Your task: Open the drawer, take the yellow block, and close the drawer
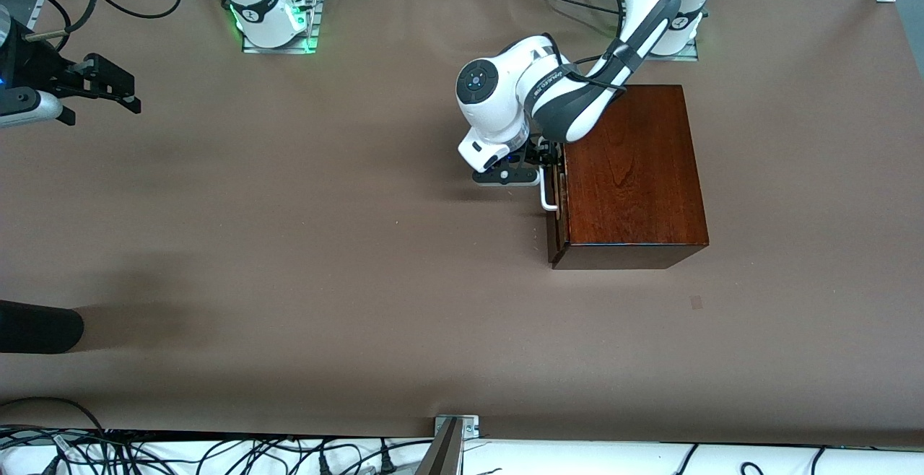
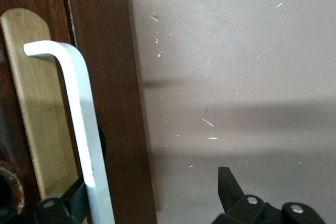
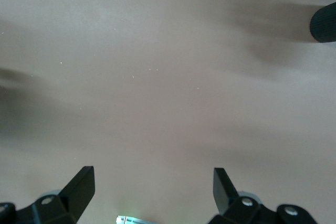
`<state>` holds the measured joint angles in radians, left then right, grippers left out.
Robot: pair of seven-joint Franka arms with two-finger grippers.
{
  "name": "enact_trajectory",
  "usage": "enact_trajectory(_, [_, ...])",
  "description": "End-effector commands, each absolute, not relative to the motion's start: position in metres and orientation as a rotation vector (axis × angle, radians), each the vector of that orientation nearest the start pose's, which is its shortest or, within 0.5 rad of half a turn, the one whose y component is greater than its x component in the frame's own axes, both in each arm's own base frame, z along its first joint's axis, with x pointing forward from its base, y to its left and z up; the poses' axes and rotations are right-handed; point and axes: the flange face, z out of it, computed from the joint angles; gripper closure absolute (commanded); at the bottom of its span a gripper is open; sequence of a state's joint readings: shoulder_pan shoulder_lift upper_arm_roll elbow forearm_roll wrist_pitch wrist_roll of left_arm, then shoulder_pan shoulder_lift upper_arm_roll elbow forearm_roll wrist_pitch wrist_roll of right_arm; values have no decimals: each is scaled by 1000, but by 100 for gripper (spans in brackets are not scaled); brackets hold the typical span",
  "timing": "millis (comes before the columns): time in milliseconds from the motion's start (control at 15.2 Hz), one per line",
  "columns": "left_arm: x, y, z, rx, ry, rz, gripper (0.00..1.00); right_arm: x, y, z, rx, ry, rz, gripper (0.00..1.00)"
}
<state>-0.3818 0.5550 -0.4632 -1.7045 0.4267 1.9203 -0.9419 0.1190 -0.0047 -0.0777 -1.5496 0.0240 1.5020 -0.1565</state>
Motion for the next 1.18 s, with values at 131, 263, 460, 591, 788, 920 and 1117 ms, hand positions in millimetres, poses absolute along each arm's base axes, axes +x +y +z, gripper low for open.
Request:
enact_trajectory(131, [459, -470, 273, -2940, 124, -12, 0, 544, 26, 637, -3084, -293, 54, 0])
enact_trajectory(263, [459, -479, 270, -2967, 129, -24, 0, 544, 26, 637, -3083, -293, 56, 0])
enact_trajectory(460, [466, -495, 271, -3001, 84, -36, 0, 545, 26, 636, -3084, -293, 56, 0])
enact_trajectory(591, [466, -510, 277, -3027, 73, -46, 0, 545, 26, 636, -3084, -291, 56, 0])
enact_trajectory(788, [465, -521, 275, -3038, 24, -56, 0, 545, 25, 635, -3084, -288, 60, 0])
enact_trajectory(920, [457, -531, 272, -3041, 44, -54, 0, 545, 25, 635, -3084, -288, 58, 0])
enact_trajectory(1117, [459, -534, 272, -3050, 39, -52, 0, 545, 25, 634, -3083, -291, 63, 0])
